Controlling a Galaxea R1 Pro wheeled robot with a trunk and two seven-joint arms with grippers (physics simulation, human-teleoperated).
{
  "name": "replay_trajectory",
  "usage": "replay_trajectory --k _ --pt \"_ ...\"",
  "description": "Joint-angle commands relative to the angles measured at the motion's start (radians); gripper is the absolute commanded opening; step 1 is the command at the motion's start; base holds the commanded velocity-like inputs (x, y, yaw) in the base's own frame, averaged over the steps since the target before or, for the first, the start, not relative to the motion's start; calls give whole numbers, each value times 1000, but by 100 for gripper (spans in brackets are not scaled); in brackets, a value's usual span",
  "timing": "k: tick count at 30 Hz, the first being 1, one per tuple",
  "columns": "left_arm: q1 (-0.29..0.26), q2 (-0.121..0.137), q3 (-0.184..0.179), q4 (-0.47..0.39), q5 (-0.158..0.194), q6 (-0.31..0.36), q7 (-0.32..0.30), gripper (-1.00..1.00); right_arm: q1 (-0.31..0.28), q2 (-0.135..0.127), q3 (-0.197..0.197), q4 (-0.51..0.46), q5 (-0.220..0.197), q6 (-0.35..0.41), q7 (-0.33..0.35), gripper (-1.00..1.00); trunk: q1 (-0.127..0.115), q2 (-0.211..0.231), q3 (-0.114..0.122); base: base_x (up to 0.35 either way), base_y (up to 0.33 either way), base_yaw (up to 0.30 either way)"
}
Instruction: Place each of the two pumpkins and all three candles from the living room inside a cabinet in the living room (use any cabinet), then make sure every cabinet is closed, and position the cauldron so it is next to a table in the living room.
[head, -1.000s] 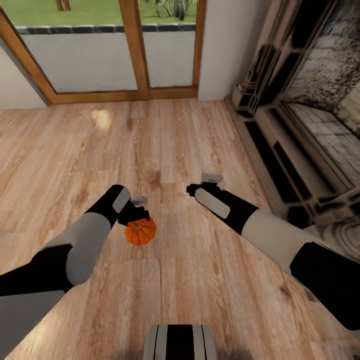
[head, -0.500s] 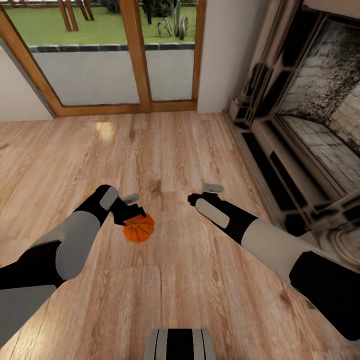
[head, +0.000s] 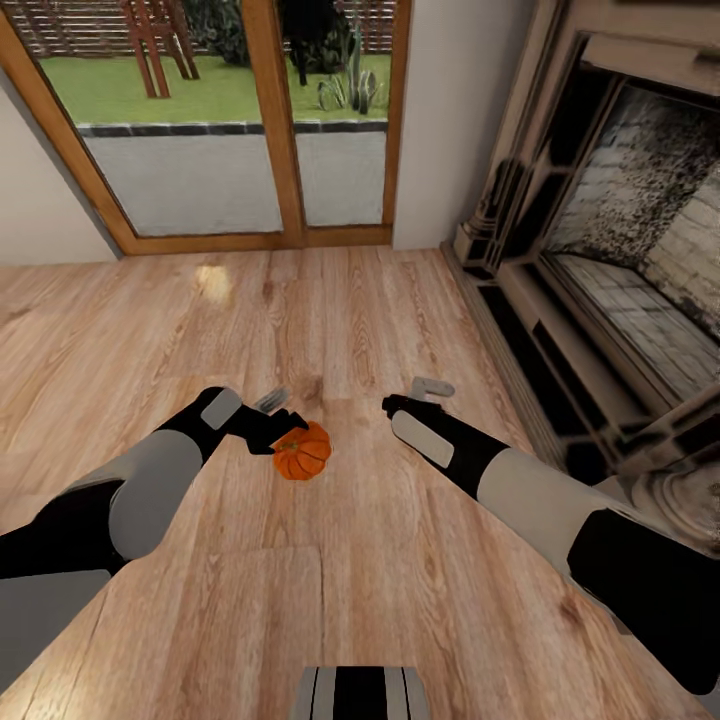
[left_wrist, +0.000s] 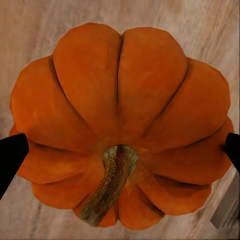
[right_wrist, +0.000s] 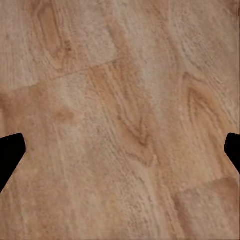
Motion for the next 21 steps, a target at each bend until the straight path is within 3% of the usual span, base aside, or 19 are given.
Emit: replay_trajectory --k 1,2,5,12,15,18,21 --pt "0 6 11 2 19 1 11 -100 1 2 5 6 -1 -23 -6 100 -1 0 3 0 0 0" --pt "0 17 11 10 19 -9 11 -100 4 11 6 25 -3 -78 -7 100 -1 0 7 0 0 0" --pt "1 23 10 53 18 -83 9 -100 14 28 6 100 -5 -130 -9 100 -2 1 19 0 0 0" --pt "2 23 9 152 18 -179 8 -100 43 45 10 177 -6 -149 -3 100 -5 3 46 0 0 0" --pt "7 22 9 164 20 -222 4 -100 80 70 12 180 0 -154 8 100 -7 3 57 0 0 0" --pt "24 20 9 167 20 -234 -15 -100 91 76 32 173 42 -165 18 100 -8 4 69 0 0 0" --pt "56 13 9 168 21 -264 -55 -100 96 79 86 169 157 -198 17 100 -10 5 81 0 0 0"
